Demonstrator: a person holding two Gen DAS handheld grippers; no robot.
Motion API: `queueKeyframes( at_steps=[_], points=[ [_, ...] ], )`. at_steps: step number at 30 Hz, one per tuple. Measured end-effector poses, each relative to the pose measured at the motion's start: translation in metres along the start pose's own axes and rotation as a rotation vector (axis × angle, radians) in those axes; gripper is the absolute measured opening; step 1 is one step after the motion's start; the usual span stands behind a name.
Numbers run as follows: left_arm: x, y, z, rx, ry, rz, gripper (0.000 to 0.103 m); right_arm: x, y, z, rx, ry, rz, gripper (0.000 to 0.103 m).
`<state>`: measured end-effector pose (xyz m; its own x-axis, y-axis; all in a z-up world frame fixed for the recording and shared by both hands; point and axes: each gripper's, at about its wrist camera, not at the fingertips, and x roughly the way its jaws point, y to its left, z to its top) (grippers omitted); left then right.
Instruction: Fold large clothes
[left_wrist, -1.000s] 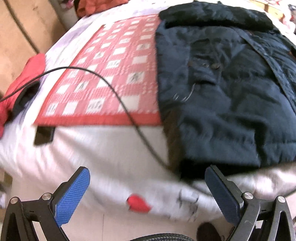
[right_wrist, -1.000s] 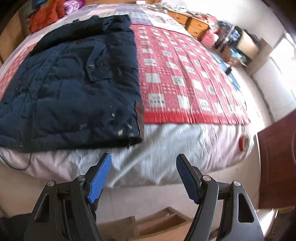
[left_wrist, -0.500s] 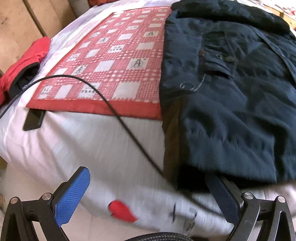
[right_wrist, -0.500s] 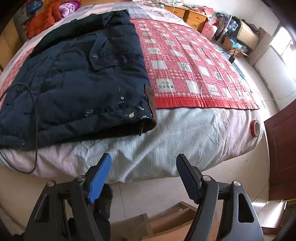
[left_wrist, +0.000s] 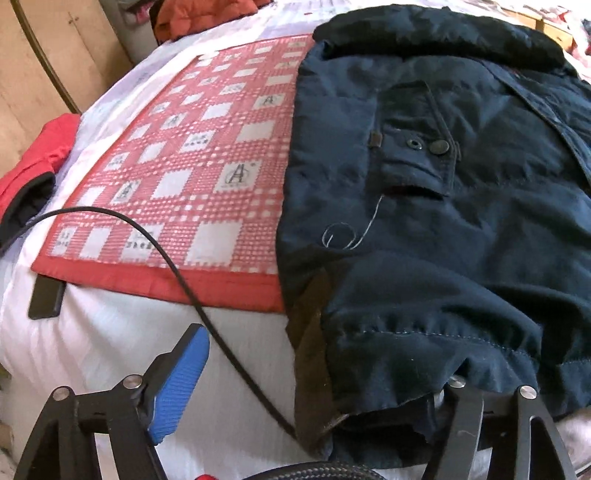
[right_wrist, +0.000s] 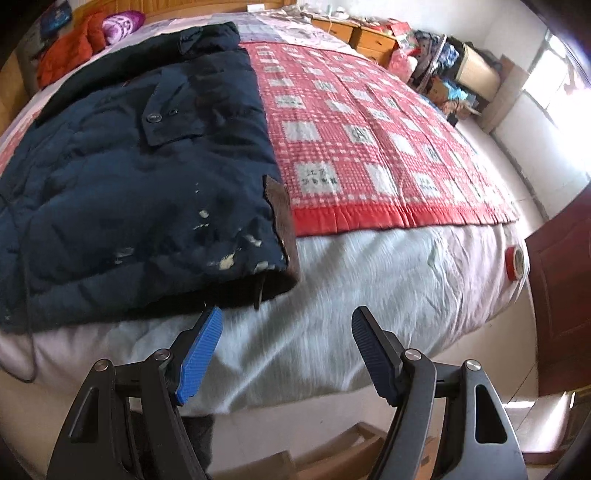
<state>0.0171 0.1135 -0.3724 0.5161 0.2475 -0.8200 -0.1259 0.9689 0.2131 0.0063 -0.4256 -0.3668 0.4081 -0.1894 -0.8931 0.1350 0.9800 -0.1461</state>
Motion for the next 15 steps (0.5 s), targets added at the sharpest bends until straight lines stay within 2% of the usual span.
queueKeyframes(
  at_steps=[4, 9, 11, 15],
  points=[
    [0.003, -0.005, 0.002, 0.003, -0.005, -0.006, 0.079, 0.013, -0.006, 0.007, 0.011, -0.016, -0.023, 0.076],
    [0.005, -0.006, 0.004, 0.002, -0.013, -0.018, 0.079, 0.013, -0.008, 0.028, 0.072, -0.09, -0.006, 0.075],
    [0.007, -0.008, 0.005, 0.001, -0.017, -0.028, 0.076, 0.02, -0.004, 0.033, 0.064, -0.075, 0.016, 0.068],
    [0.012, -0.011, 0.004, 0.005, -0.009, -0.058, 0.063, 0.034, 0.003, 0.043, 0.044, -0.052, 0.078, 0.051]
  ],
)
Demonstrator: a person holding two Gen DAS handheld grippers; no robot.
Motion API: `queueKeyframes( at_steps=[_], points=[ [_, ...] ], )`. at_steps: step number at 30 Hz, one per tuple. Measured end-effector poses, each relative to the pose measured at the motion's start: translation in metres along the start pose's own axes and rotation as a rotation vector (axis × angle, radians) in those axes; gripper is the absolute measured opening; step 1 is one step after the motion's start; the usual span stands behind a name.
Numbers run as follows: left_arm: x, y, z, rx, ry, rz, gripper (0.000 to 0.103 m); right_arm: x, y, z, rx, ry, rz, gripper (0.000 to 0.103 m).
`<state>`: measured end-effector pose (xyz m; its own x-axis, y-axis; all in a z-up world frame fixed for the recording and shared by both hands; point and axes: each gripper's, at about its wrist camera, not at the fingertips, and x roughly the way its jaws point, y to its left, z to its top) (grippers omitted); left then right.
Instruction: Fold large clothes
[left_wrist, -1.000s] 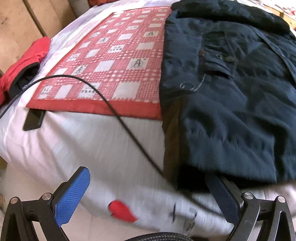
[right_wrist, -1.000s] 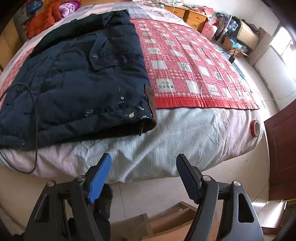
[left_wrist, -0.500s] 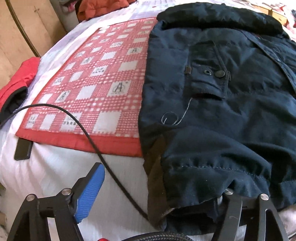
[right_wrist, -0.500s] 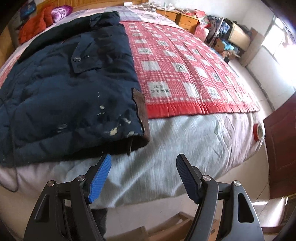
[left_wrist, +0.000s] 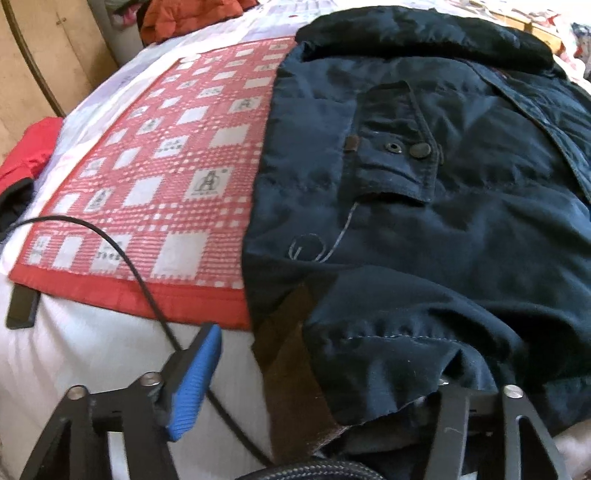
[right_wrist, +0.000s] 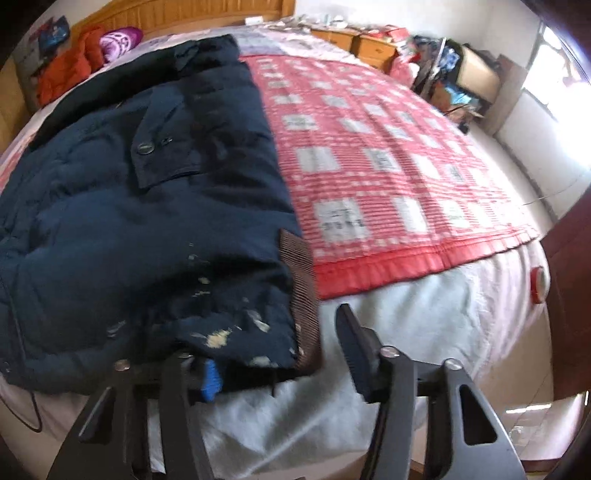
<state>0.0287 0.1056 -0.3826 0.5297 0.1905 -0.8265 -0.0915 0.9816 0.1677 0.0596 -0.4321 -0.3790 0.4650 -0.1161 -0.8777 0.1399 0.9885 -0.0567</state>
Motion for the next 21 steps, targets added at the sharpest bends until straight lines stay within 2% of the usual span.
queueKeyframes(
  at_steps=[1, 2, 3, 4, 5, 6, 7, 9, 12, 13, 15, 21],
  points=[
    [0.003, 0.003, -0.001, -0.004, 0.011, 0.006, 0.055, 0.002, -0.002, 0.002, 0.0, 0.002, 0.006, 0.044],
    [0.006, 0.007, -0.003, -0.014, 0.018, 0.009, 0.053, 0.004, -0.012, 0.002, 0.034, -0.002, -0.013, 0.032],
    [0.008, 0.013, -0.005, -0.031, 0.026, 0.011, 0.052, 0.004, -0.029, 0.001, 0.115, -0.007, -0.005, 0.032],
    [0.011, 0.02, -0.008, -0.052, 0.037, 0.014, 0.049, 0.004, -0.04, -0.001, 0.194, -0.012, 0.038, 0.033],
    [0.012, 0.025, -0.01, -0.057, 0.041, 0.008, 0.048, 0.007, -0.042, -0.002, 0.229, 0.006, 0.05, 0.033],
    [0.013, 0.026, -0.011, -0.053, 0.04, 0.002, 0.044, 0.009, -0.032, -0.002, 0.178, 0.023, 0.042, 0.031],
    [0.012, 0.024, -0.013, -0.037, 0.036, -0.006, 0.04, 0.009, -0.022, -0.001, 0.12, 0.024, 0.042, 0.024],
    [0.011, 0.017, -0.013, -0.002, 0.024, -0.024, 0.031, 0.008, -0.007, 0.004, 0.045, 0.009, 0.036, 0.024],
    [0.011, 0.003, -0.011, 0.049, 0.0, -0.039, 0.026, 0.019, -0.013, 0.014, 0.096, 0.023, 0.062, 0.025],
    [0.013, 0.0, -0.01, 0.057, -0.004, -0.036, 0.021, 0.022, -0.015, 0.016, 0.104, 0.029, 0.066, 0.025],
    [0.017, 0.001, -0.01, 0.044, 0.001, -0.029, 0.015, 0.027, -0.014, 0.019, 0.102, 0.043, 0.069, 0.025],
    [0.014, 0.031, -0.015, -0.043, 0.051, -0.04, 0.014, 0.012, -0.029, 0.021, 0.159, 0.018, 0.067, 0.018]
  ],
)
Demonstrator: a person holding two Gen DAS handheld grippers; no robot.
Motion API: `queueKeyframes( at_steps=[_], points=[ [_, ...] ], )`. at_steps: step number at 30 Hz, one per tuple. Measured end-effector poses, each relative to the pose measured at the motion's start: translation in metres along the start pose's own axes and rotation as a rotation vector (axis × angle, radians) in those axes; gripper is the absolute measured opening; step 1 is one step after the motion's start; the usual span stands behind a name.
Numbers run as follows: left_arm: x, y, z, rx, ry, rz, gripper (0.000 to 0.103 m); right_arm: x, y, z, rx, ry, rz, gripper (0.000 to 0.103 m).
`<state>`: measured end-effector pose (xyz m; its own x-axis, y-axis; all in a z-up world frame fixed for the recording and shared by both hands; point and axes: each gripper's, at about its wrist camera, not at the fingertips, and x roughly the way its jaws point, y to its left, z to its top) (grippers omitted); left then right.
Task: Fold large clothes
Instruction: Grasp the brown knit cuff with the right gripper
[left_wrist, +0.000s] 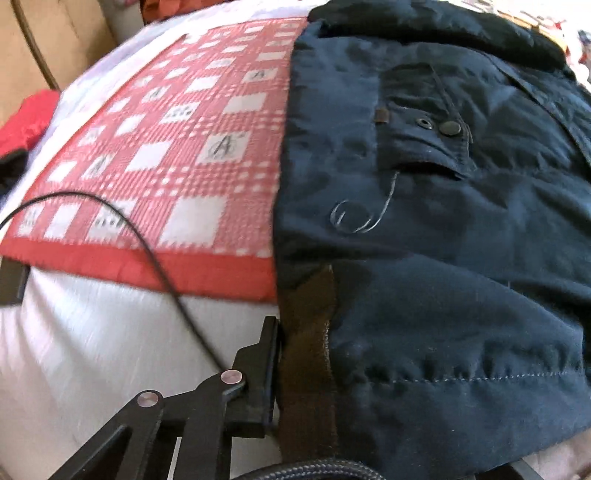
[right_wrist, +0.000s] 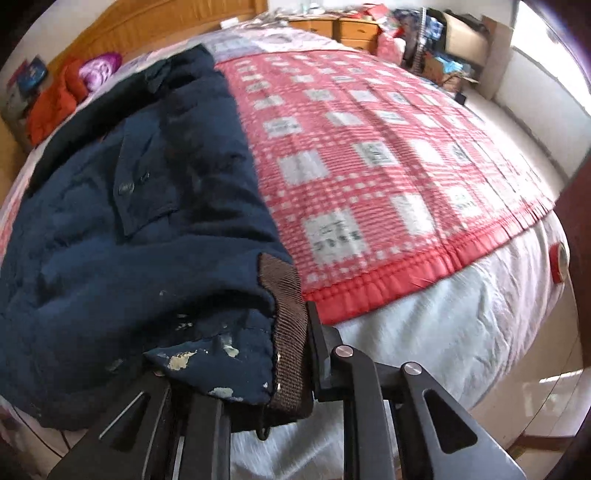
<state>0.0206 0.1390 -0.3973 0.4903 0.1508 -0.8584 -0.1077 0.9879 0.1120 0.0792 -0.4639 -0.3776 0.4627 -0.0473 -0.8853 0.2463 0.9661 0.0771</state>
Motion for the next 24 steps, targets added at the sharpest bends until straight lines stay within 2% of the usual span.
queueKeyframes(
  at_steps=[7, 24],
  points=[
    [-0.027, 0.01, 0.016, -0.021, 0.005, -0.022, 0.014, -0.042, 0.008, 0.003, -0.006, -0.044, 0.015, 0.015],
    [-0.096, 0.022, 0.059, 0.052, 0.018, 0.001, 0.014, -0.129, 0.033, 0.044, -0.112, -0.015, 0.024, 0.014]
  ],
)
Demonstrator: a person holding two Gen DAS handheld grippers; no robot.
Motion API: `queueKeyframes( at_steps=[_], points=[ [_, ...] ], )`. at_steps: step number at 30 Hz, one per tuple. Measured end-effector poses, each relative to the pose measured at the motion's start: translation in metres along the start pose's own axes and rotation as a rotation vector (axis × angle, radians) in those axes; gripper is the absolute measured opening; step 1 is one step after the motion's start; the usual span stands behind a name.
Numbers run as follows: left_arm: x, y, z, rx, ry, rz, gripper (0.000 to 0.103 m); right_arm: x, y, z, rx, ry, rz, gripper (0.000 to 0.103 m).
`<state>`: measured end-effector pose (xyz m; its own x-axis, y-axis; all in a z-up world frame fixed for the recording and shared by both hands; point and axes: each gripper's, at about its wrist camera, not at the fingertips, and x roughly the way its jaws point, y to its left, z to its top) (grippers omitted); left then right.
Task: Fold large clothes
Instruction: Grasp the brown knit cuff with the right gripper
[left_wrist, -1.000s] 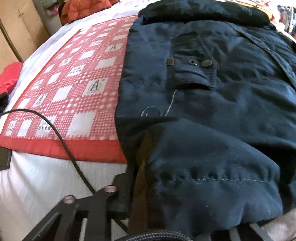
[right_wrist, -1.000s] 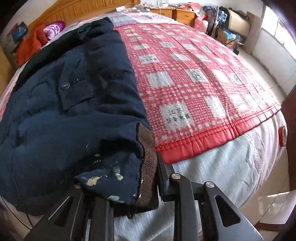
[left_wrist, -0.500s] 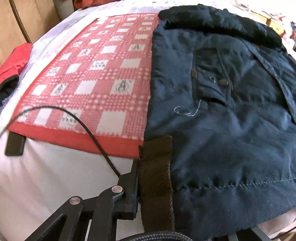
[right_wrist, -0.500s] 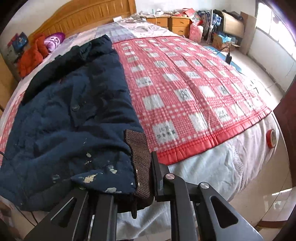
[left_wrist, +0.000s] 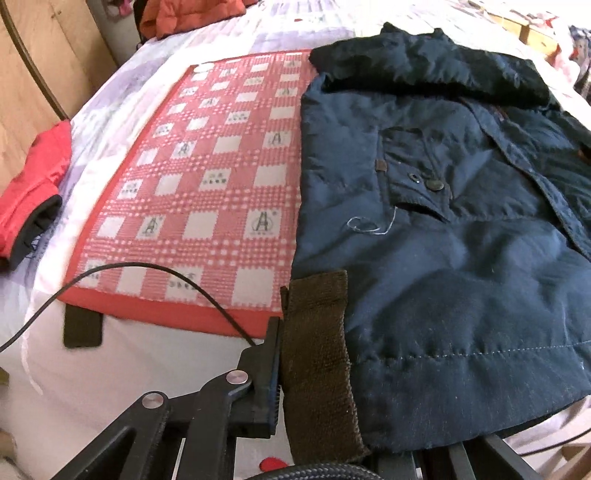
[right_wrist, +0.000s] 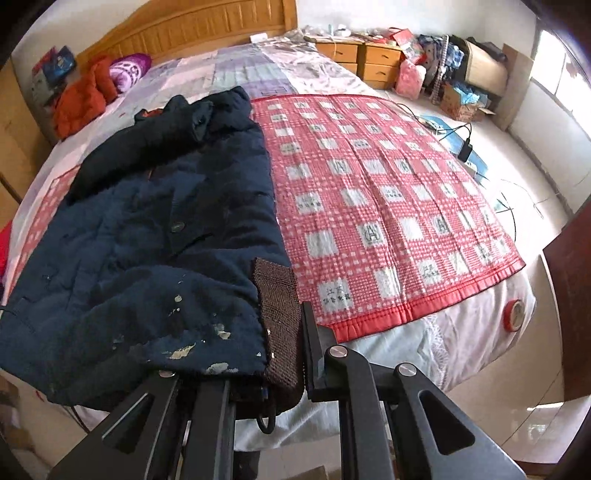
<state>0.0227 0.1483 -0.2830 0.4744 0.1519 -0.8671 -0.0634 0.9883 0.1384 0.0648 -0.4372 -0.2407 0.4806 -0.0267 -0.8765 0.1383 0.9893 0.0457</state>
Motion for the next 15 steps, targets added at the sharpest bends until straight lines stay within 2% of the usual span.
queueKeyframes(
  at_steps=[11, 15],
  points=[
    [-0.038, 0.012, 0.009, 0.001, 0.084, -0.021, 0.014, -0.059, 0.009, 0.006, -0.06, 0.1, -0.016, 0.014],
    [-0.051, 0.012, 0.013, 0.029, 0.111, -0.014, 0.014, -0.08, 0.013, 0.005, -0.076, 0.135, -0.017, 0.014]
  ],
)
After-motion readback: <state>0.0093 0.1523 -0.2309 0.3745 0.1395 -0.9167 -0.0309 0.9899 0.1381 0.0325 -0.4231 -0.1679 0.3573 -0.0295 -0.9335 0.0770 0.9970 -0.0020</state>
